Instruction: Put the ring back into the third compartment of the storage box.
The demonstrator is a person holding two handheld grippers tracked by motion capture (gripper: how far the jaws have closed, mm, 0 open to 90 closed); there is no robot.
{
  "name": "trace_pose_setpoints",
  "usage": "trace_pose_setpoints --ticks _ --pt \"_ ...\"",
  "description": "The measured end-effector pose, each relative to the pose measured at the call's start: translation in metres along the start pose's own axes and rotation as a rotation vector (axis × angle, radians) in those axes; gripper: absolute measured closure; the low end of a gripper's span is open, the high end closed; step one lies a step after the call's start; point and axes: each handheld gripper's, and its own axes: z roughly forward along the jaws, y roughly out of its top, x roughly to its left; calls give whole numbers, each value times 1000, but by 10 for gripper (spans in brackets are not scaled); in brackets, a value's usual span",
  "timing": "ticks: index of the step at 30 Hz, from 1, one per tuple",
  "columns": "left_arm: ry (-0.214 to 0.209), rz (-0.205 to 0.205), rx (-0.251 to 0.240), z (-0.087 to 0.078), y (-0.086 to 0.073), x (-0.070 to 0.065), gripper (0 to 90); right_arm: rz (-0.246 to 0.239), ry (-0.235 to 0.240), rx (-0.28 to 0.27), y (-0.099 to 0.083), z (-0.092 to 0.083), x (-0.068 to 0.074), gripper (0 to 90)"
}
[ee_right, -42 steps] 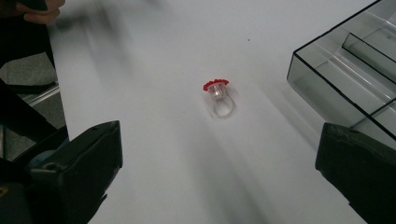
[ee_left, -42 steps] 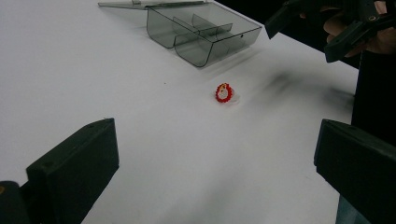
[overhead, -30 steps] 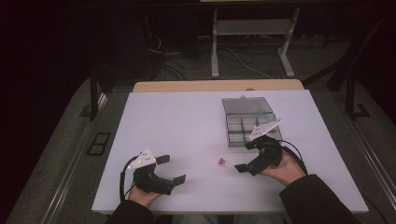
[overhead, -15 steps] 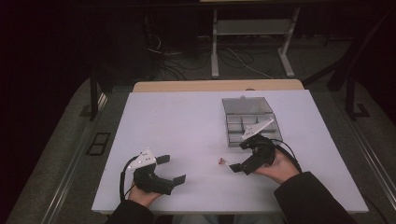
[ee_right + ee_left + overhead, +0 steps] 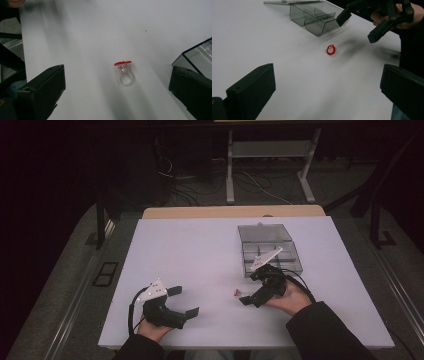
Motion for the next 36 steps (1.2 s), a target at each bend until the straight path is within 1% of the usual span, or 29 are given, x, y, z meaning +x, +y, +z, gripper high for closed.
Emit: trace_pose_setpoints --ticks 12,16,21,23,25,27,28,31,33,34,36 --pt "-2 1 -1 0 0 0 0 -8 5 26 2 16 -2 0" --pt "-2 1 1 0 0 0 0 -1 10 20 3 19 -2 0" --pt "-2 2 2 0 0 -1 0 -14 18 34 5 26 -4 0" --pt "-2 2 2 0 0 -1 0 -14 17 36 5 27 -4 0" --pt "-2 1 2 0 0 -1 0 -31 14 50 6 31 -5 0" --pt "-2 1 3 0 0 -1 0 -31 12 53 6 32 -5 0" --pt "-2 1 3 0 0 -1 0 -39 12 58 7 33 -6 41" --pt "-2 2 1 0 0 -1 0 -35 16 56 8 34 -7 46" --pt "-2 2 1 0 0 -1 0 -38 19 62 9 36 -8 77" --pt "-2 1 2 0 0 -1 0 -55 33 62 9 37 -10 141" --pt "-3 2 2 0 0 -1 0 -45 43 73 10 39 -10 156"
